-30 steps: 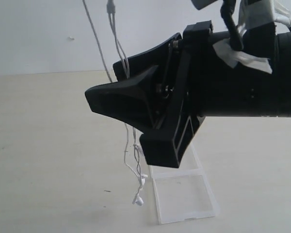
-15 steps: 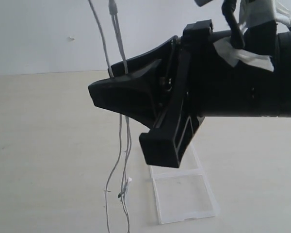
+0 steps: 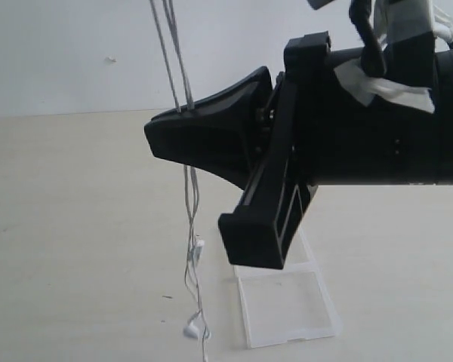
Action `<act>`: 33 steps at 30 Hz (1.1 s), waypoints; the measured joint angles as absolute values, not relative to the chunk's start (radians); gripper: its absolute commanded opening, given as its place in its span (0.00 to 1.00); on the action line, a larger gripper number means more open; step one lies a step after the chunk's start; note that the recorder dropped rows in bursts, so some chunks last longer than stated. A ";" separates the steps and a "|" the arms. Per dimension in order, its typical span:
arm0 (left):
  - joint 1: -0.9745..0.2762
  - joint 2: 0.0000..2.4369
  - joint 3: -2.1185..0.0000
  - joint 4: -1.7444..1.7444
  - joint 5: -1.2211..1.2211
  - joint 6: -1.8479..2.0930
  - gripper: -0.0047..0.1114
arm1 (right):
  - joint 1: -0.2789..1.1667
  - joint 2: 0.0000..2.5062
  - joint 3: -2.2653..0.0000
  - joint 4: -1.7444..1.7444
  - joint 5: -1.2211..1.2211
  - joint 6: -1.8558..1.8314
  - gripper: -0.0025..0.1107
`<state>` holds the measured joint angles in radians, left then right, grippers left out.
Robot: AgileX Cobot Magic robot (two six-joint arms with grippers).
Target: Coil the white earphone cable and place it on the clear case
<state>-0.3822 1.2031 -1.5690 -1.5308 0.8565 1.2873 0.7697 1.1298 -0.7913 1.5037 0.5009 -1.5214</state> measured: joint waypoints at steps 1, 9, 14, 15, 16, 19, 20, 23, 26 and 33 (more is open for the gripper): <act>-0.381 1.201 -1.569 -1.518 0.857 1.277 0.04 | 0.770 1.130 -0.791 1.504 0.501 -1.521 0.02; -0.377 1.167 -1.569 -1.357 0.866 1.214 0.04 | 0.770 1.116 -0.791 1.504 0.499 -1.509 0.02; -0.339 1.111 -1.569 -1.250 0.868 1.160 0.04 | 0.770 1.078 -0.791 1.484 0.474 -1.475 0.02; -0.328 1.097 -1.569 -1.216 0.868 1.139 0.04 | 0.770 1.073 -0.791 1.476 0.473 -1.462 0.02; -0.320 1.083 -1.569 -1.186 0.869 1.116 0.04 | 0.770 1.071 -0.791 1.463 0.471 -1.448 0.02; -0.299 1.051 -1.569 -1.061 0.886 1.044 0.04 | 0.770 1.067 -0.791 1.442 0.469 -1.423 0.02; -0.295 1.042 -1.569 -1.018 0.896 1.021 0.04 | 0.770 1.067 -0.791 1.440 0.468 -1.419 0.02; -0.291 1.023 -1.569 -0.906 0.941 0.982 0.04 | 0.770 1.067 -0.791 1.438 0.467 -1.410 0.02; -0.291 1.009 -1.569 -0.799 1.010 0.942 0.04 | 0.770 1.067 -0.791 1.438 0.465 -1.405 0.02; -0.291 1.006 -1.562 -0.651 1.114 0.879 0.04 | 0.770 1.067 -0.791 1.436 0.465 -1.392 0.02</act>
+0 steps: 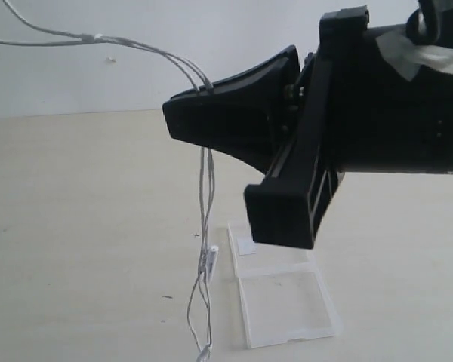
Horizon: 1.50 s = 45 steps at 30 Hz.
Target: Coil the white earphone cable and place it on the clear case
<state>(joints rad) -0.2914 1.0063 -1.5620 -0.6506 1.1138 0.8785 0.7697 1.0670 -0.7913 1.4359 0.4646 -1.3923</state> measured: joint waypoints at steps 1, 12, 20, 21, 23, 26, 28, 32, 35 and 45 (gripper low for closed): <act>-0.291 1.006 -1.560 -0.638 1.121 0.876 0.04 | 0.770 1.067 -0.791 1.436 0.465 -1.392 0.02; -0.290 1.006 -1.474 -0.465 1.215 0.840 0.04 | 0.770 0.995 -0.791 1.436 0.450 -1.388 0.02; -0.290 1.006 -1.354 -0.431 1.226 0.840 0.04 | 0.770 0.993 -0.791 1.436 0.450 -1.362 0.02; -0.290 1.006 -1.339 -0.429 1.226 0.840 0.04 | 0.770 0.993 -0.791 1.436 0.450 -1.360 0.02; -0.290 1.006 -1.315 -0.427 1.217 0.840 0.04 | 0.770 0.993 -0.791 1.436 0.450 -1.360 0.02; -0.290 1.006 -1.275 -0.437 1.180 0.840 0.04 | 0.770 0.993 -0.791 1.436 0.448 -1.360 0.02; -0.290 1.006 -1.249 -0.463 1.148 0.840 0.04 | 0.770 0.993 -0.791 1.438 0.448 -1.360 0.02; -0.290 1.006 -1.206 -0.501 1.122 0.840 0.04 | 0.770 0.993 -0.791 1.440 0.439 -1.360 0.02; -0.290 1.006 -1.178 -0.505 1.122 0.840 0.04 | 0.770 0.993 -0.791 1.440 0.431 -1.358 0.02; -0.290 1.006 -1.147 -0.505 1.115 0.838 0.49 | 0.770 0.993 -0.791 1.440 0.421 -1.358 0.02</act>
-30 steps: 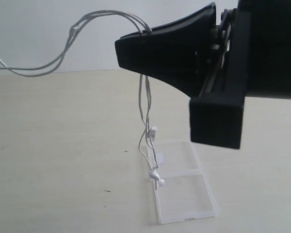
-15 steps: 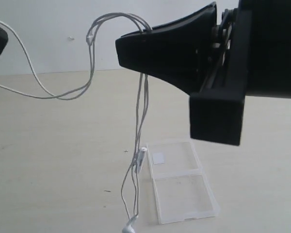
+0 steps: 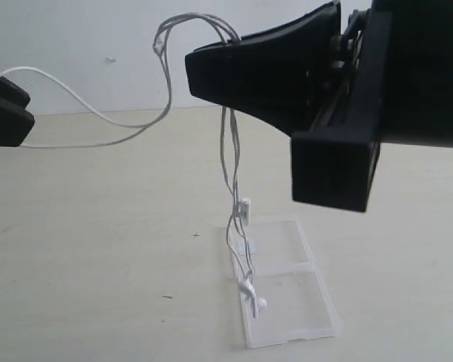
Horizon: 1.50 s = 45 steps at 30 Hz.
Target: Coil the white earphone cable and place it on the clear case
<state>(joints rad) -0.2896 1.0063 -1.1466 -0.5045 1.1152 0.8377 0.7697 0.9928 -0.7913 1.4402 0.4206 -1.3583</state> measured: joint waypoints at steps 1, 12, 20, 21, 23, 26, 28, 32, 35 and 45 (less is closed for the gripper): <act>-0.290 1.006 -1.147 -0.505 1.119 0.838 0.62 | 0.770 0.993 -0.791 1.440 0.421 -1.358 0.02; -0.290 1.006 -1.145 -0.487 1.135 0.743 0.72 | 0.770 0.993 -0.791 1.440 0.412 -1.356 0.02; -0.290 1.006 -1.145 -0.410 1.163 0.706 0.71 | 0.770 0.993 -0.791 1.440 0.407 -1.356 0.02; -0.290 1.006 -1.145 -0.410 1.164 0.706 0.71 | 0.770 0.993 -0.791 1.440 0.406 -1.356 0.02; -0.290 1.006 -1.145 -0.414 1.165 0.706 0.71 | 0.770 0.993 -0.791 1.440 0.406 -1.356 0.02; -0.290 1.006 -1.145 -0.416 1.165 0.706 0.71 | 0.770 0.993 -0.791 1.430 0.411 -1.350 0.02; -0.290 1.006 -1.145 -0.416 1.165 0.704 0.71 | 0.770 0.993 -0.791 1.400 0.420 -1.319 0.02; -0.290 1.006 -1.145 -0.416 1.163 0.703 0.71 | 0.770 0.993 -0.791 1.290 0.435 -1.187 0.02; -0.290 1.006 -1.145 -0.427 1.149 0.703 0.71 | 0.770 0.997 -0.817 1.157 0.475 -1.044 0.02; -0.290 1.006 -1.145 -0.490 1.095 0.703 0.71 | 0.770 1.120 -1.063 0.726 0.772 -0.577 0.02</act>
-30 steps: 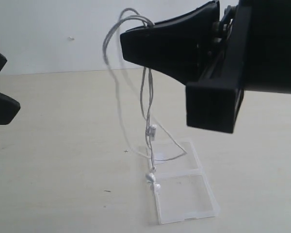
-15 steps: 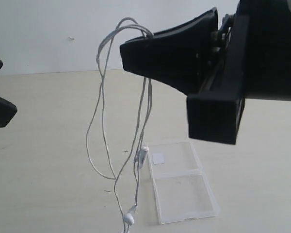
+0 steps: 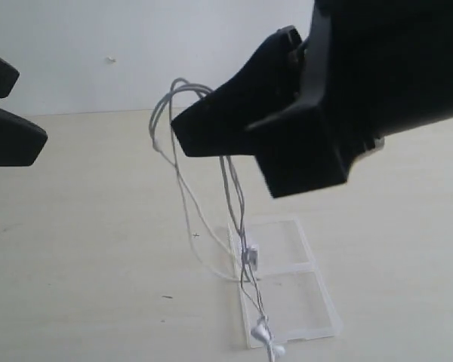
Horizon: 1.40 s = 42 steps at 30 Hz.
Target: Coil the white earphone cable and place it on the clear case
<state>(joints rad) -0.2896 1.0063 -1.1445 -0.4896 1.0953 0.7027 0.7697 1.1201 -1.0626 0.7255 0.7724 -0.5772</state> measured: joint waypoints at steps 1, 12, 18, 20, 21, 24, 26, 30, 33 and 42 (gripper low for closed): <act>-0.290 1.006 -1.145 -0.494 1.095 0.703 0.71 | 0.770 1.136 -1.082 0.715 0.800 -0.563 0.02; -0.290 1.006 -1.145 -0.506 1.095 0.703 0.71 | 0.770 1.269 -1.229 0.673 1.020 -0.540 0.02; -0.290 1.006 -1.145 -0.555 1.095 0.703 0.71 | 0.770 1.289 -1.278 0.645 1.057 -0.542 0.02; -0.290 1.006 -1.145 -0.578 1.095 0.703 0.71 | 0.770 1.289 -1.289 0.638 1.057 -0.544 0.02; -0.290 1.006 -1.145 -0.587 1.095 0.705 0.71 | 0.770 1.289 -1.296 0.635 1.057 -0.546 0.02; -0.290 1.006 -1.145 -0.596 1.097 0.716 0.64 | 0.770 1.289 -1.315 0.617 1.068 -0.550 0.02; -0.290 1.006 -1.145 -0.599 1.097 0.720 0.57 | 0.770 1.297 -1.328 0.608 1.094 -0.550 0.02; -0.290 1.006 -1.145 -0.627 1.099 0.728 0.40 | 0.770 1.321 -1.347 0.602 1.129 -0.550 0.02; -0.290 1.006 -1.145 -0.663 1.104 0.752 0.38 | 0.770 1.341 -1.364 0.600 1.136 -0.550 0.02; -0.290 1.006 -1.145 -0.730 1.120 0.806 0.38 | 0.770 1.349 -1.377 0.603 1.132 -0.550 0.02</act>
